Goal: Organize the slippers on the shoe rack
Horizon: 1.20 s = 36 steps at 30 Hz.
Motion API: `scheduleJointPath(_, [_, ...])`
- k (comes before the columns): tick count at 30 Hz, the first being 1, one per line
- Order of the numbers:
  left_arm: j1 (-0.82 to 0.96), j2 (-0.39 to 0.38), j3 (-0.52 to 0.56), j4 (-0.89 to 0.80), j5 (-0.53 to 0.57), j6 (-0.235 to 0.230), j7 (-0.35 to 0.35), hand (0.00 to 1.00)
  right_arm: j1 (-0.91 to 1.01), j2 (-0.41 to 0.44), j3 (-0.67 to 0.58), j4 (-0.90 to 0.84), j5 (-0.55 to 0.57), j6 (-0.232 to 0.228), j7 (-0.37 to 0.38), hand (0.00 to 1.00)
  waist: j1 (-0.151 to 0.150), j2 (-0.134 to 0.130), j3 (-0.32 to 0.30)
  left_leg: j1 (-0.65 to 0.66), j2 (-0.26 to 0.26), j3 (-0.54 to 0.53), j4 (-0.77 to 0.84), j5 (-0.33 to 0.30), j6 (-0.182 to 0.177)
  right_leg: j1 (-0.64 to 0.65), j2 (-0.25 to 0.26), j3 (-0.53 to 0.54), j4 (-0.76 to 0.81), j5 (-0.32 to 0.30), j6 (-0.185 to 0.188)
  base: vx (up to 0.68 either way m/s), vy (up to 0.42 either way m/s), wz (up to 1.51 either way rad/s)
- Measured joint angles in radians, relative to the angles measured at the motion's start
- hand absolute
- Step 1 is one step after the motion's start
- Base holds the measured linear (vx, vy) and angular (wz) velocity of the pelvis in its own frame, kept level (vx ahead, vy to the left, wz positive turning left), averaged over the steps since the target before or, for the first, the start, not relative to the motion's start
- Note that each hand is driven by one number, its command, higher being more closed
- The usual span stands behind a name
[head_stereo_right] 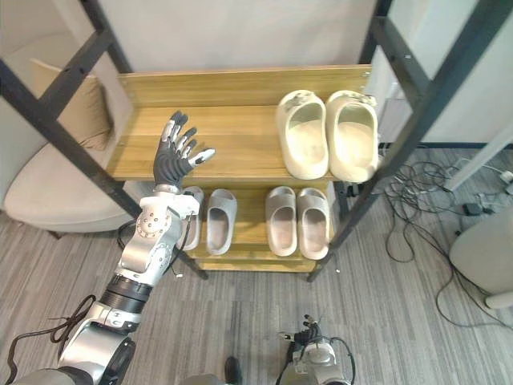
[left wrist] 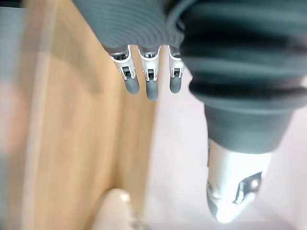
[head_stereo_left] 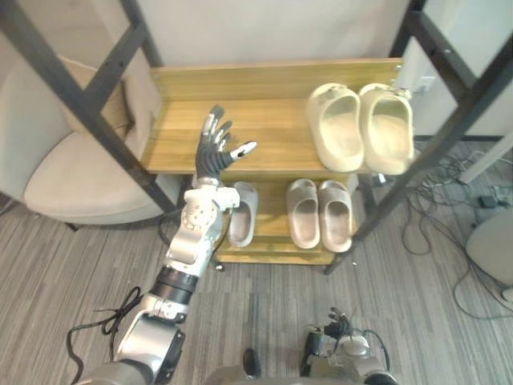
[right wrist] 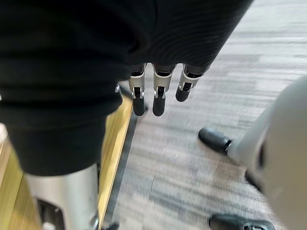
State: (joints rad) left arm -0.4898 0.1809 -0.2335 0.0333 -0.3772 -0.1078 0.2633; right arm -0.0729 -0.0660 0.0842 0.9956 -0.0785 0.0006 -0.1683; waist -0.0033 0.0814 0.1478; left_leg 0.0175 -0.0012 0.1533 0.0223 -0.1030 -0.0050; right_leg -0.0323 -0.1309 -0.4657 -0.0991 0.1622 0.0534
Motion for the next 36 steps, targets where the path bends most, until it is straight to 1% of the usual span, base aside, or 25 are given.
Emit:
scheduleJointPath(2, [0.055,-0.002,-0.041,-0.076,-0.03,-0.012,-0.02,0.0,0.002,0.013,0.012,0.003,0.0,0.001,0.001,0.0,0.013,0.003,-0.018,-0.001,0.0,-0.009,0.0,0.002,-0.001,0.004,-0.001,-0.006,0.0,0.001,0.0,0.02,0.015,0.19])
scheduleJointPath(4, [0.109,-0.005,-0.088,-0.141,-0.06,-0.015,-0.039,0.0,0.005,0.021,0.023,0.004,0.0,0.002,0.001,0.0,0.018,0.007,-0.043,0.0,-0.003,-0.025,0.001,0.003,0.0,0.012,-0.004,-0.015,0.0,0.001,-0.001,0.02,0.024,0.21])
scheduleJointPath(5, [0.141,-0.009,-0.12,-0.173,-0.068,-0.016,-0.063,0.0,0.005,0.024,0.039,0.007,0.0,0.003,0.001,0.0,0.021,0.007,-0.057,0.001,-0.007,-0.032,0.001,0.008,0.001,0.019,-0.01,-0.019,0.0,0.002,-0.001,0.01,0.03,0.17])
scheduleJointPath(6, [0.174,-0.011,-0.151,-0.203,-0.078,-0.017,-0.087,0.0,0.005,0.024,0.048,0.01,0.0,0.002,0.002,0.0,0.034,0.008,-0.072,0.002,-0.01,-0.034,0.001,0.011,0.002,0.019,-0.012,-0.019,0.0,0.006,-0.003,-0.02,0.037,0.11])
scheduleJointPath(8, [0.227,-0.022,-0.189,-0.226,-0.091,-0.017,-0.122,0.0,0.004,0.024,0.053,0.022,0.0,0.002,0.002,0.0,0.055,0.008,-0.085,0.001,-0.015,-0.039,0.007,0.013,0.004,0.023,-0.018,-0.021,0.0,0.011,-0.005,-0.05,0.04,0.08])
scheduleJointPath(10, [0.295,-0.039,-0.209,-0.226,-0.093,-0.016,-0.156,0.0,0.004,0.024,0.07,0.042,-0.001,0.002,0.004,0.0,0.065,0.006,-0.087,0.0,-0.022,-0.058,0.021,0.015,0.007,0.035,-0.027,-0.022,0.0,0.01,-0.005,-0.09,0.028,0.2])
scheduleJointPath(11, [0.352,-0.044,-0.219,-0.226,-0.093,-0.015,-0.175,0.0,0.006,0.025,0.085,0.049,-0.002,0.003,0.006,0.0,0.075,0.002,-0.091,-0.002,-0.026,-0.059,0.018,0.018,0.013,0.034,-0.031,-0.022,0.0,0.005,-0.001,-0.13,-0.001,0.12])
scheduleJointPath(12, [0.391,-0.04,-0.218,-0.216,-0.093,-0.015,-0.187,0.0,0.004,0.026,0.085,0.05,-0.002,0.004,0.007,0.0,0.079,-0.003,-0.088,-0.001,-0.03,-0.057,0.015,0.02,0.016,0.036,-0.03,-0.026,0.0,-0.003,0.008,-0.12,-0.02,0.02])
scheduleJointPath(14, [0.464,-0.039,-0.216,-0.148,-0.094,-0.013,-0.202,0.0,0.004,0.036,0.09,0.049,-0.002,0.004,0.012,0.0,0.088,-0.008,-0.088,0.0,-0.031,-0.056,0.014,0.028,0.016,0.037,-0.032,-0.03,0.0,-0.009,0.006,-0.15,-0.047,-0.01])
scheduleJointPath(15, [0.516,-0.039,-0.217,-0.086,-0.093,-0.007,-0.214,0.0,0.004,0.038,0.096,0.049,-0.002,0.003,0.013,0.0,0.089,-0.01,-0.087,0.0,-0.029,-0.057,0.013,0.027,0.01,0.037,-0.031,-0.033,0.0,-0.017,0.001,-0.15,-0.051,0.01])
scheduleJointPath(16, [0.55,-0.039,-0.215,-0.04,-0.085,0.0,-0.227,0.0,0.004,0.038,0.099,0.049,-0.003,0.003,0.013,0.0,0.089,-0.012,-0.086,0.0,-0.026,-0.058,0.012,0.028,0.002,0.037,-0.028,-0.033,0.0,-0.022,0.005,-0.15,-0.061,-0.01])
scheduleJointPath(17, [0.592,-0.039,-0.213,0.026,-0.071,0.009,-0.233,0.0,0.006,0.038,0.099,0.049,-0.007,0.003,0.014,0.0,0.089,-0.017,-0.084,0.0,-0.02,-0.059,0.01,0.031,-0.003,0.036,-0.024,-0.033,0.0,-0.027,-0.002,-0.12,-0.057,-0.03])
scheduleJointPath(18, [0.604,-0.04,-0.212,0.05,-0.059,0.012,-0.237,0.0,0.007,0.038,0.099,0.049,-0.011,0.002,0.014,0.0,0.089,-0.019,-0.084,0.0,-0.018,-0.058,0.01,0.031,-0.004,0.036,-0.022,-0.033,0.0,-0.027,-0.002,-0.13,-0.077,-0.05])
scheduleJointPath(19, [0.634,-0.044,-0.201,0.125,-0.041,0.021,-0.25,0.0,0.011,0.038,0.107,0.049,-0.012,0.0,0.014,0.0,0.089,-0.026,-0.085,-0.001,-0.011,-0.058,0.008,0.032,-0.005,0.035,-0.015,-0.033,0.0,-0.028,-0.002,-0.11,-0.077,-0.06])
scheduleJointPath(21, [0.663,-0.056,-0.149,0.255,0.006,0.031,-0.251,0.0,0.026,0.026,0.115,0.049,-0.037,-0.008,0.015,0.0,0.089,-0.046,-0.085,0.0,0.001,-0.057,-0.002,0.039,-0.016,0.033,-0.002,-0.034,0.0,-0.035,-0.01,-0.1,-0.082,-0.06])
scheduleJointPath(22, [0.665,-0.057,-0.136,0.287,0.024,0.032,-0.25,0.0,0.032,0.026,0.115,0.048,-0.039,-0.01,0.016,0.0,0.089,-0.051,-0.085,0.0,0.004,-0.057,-0.005,0.039,-0.017,0.033,0.001,-0.035,0.0,-0.036,-0.011,-0.07,-0.074,-0.01])
scheduleJointPath(24, [0.665,-0.059,-0.072,0.426,0.106,0.033,-0.247,0.0,0.066,0.023,0.114,0.048,-0.039,-0.016,0.021,0.0,0.089,-0.073,-0.088,0.0,0.02,-0.061,-0.011,0.048,-0.031,0.033,0.013,-0.045,0.0,-0.04,-0.015,-0.04,-0.082,0.02])
scheduleJointPath(25, [0.665,-0.06,-0.056,0.457,0.124,0.033,-0.247,0.0,0.075,0.022,0.113,0.048,-0.039,-0.019,0.022,0.0,0.089,-0.075,-0.09,0.0,0.022,-0.062,-0.013,0.049,-0.033,0.033,0.016,-0.047,0.0,-0.042,-0.018,-0.02,-0.059,-0.03])
scheduleJointPath(27, [0.665,-0.08,0.024,0.577,0.202,0.033,-0.239,0.0,0.087,0.017,0.104,0.042,-0.04,-0.03,0.024,0.0,0.085,-0.08,-0.092,0.005,0.03,-0.065,-0.02,0.052,-0.039,0.034,0.025,-0.047,0.0,-0.047,-0.025,0.01,-0.042,-0.03])
scheduleJointPath(30, [0.662,-0.098,0.081,0.685,0.27,0.032,-0.202,0.0,0.091,0.017,0.082,0.041,-0.041,-0.034,0.028,0.0,0.085,-0.078,-0.093,0.011,0.037,-0.07,-0.021,0.051,-0.041,0.038,0.032,-0.051,0.0,-0.051,-0.032,0.03,-0.026,0.02])
scheduleJointPath(33, [0.658,-0.106,0.13,0.754,0.336,0.031,-0.168,0.0,0.094,0.018,0.076,0.042,-0.042,-0.034,0.031,0.0,0.085,-0.078,-0.092,0.031,0.042,-0.071,-0.022,0.046,-0.049,0.054,0.037,-0.05,0.0,-0.055,-0.037,0.06,-0.01,0.02])
scheduleJointPath(36, [0.659,-0.109,0.149,0.786,0.363,0.032,-0.139,0.0,0.094,0.024,0.073,0.042,-0.067,-0.035,0.031,0.0,0.086,-0.076,-0.092,0.056,0.045,-0.068,-0.022,0.04,-0.056,0.071,0.041,-0.042,0.0,-0.059,-0.036,0.07,0.006,-0.06])
